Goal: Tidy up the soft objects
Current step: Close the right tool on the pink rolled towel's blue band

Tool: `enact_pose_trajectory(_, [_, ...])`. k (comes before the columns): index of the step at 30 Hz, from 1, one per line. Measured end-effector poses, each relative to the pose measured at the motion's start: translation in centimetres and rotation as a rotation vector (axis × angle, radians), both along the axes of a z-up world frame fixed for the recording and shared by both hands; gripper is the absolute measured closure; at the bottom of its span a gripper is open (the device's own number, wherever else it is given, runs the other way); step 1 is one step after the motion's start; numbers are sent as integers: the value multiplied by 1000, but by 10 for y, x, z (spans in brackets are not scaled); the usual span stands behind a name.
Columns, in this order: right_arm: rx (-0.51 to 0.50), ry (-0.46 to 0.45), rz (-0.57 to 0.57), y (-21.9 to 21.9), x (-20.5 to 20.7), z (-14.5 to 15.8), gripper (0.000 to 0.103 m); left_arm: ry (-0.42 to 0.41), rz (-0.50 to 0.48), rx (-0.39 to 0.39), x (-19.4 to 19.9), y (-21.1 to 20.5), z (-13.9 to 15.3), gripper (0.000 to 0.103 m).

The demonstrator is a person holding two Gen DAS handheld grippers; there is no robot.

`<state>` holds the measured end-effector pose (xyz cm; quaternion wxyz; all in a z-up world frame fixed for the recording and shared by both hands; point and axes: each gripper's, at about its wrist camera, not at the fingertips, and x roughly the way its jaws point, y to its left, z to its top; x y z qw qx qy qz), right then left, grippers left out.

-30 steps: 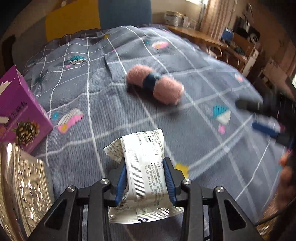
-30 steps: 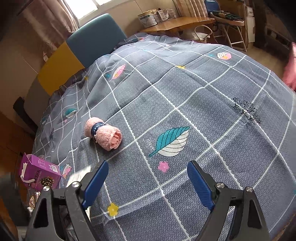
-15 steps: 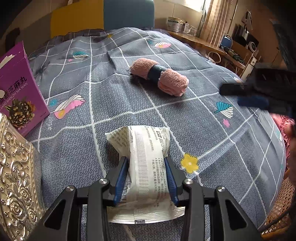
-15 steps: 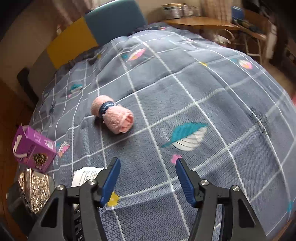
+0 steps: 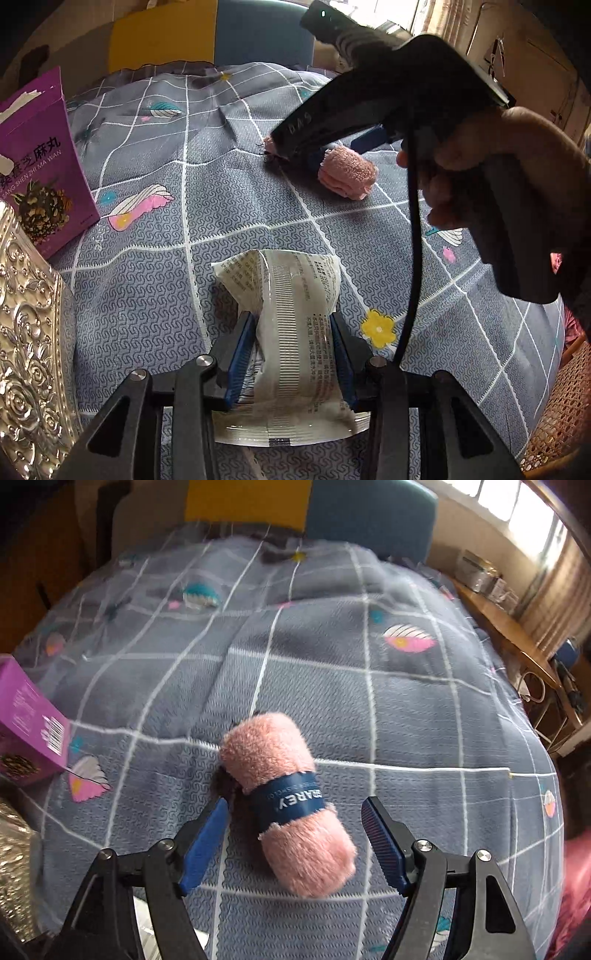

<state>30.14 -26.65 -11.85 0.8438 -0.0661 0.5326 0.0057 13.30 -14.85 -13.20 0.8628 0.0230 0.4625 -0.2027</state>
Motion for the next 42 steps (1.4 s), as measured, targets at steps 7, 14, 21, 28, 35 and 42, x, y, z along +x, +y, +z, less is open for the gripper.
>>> enact_pose_trajectory(7, [-3, -36, -34, -11, -33, 22, 68, 5, 12, -20, 0, 4, -2, 58])
enact_pose_trajectory(14, [77, 71, -229, -44, -119, 29, 67, -10, 17, -2, -3, 0, -2, 58])
enact_pose_trajectory(21, [90, 131, -313, -49, -154, -17, 61, -6, 11, 33, -4, -4, 0, 58])
enact_pose_trajectory(28, [113, 118, -327, -56, -158, -23, 60, -25, 7, 64, -8, -6, 0, 59])
enact_pose_trajectory(35, [181, 107, -381, -79, -156, -18, 34, -13, 7, 91, -5, -11, 1, 59])
enact_pose_trajectory(42, [130, 46, -350, -75, -158, -4, 62, -24, 2, 114, -6, -15, 0, 58])
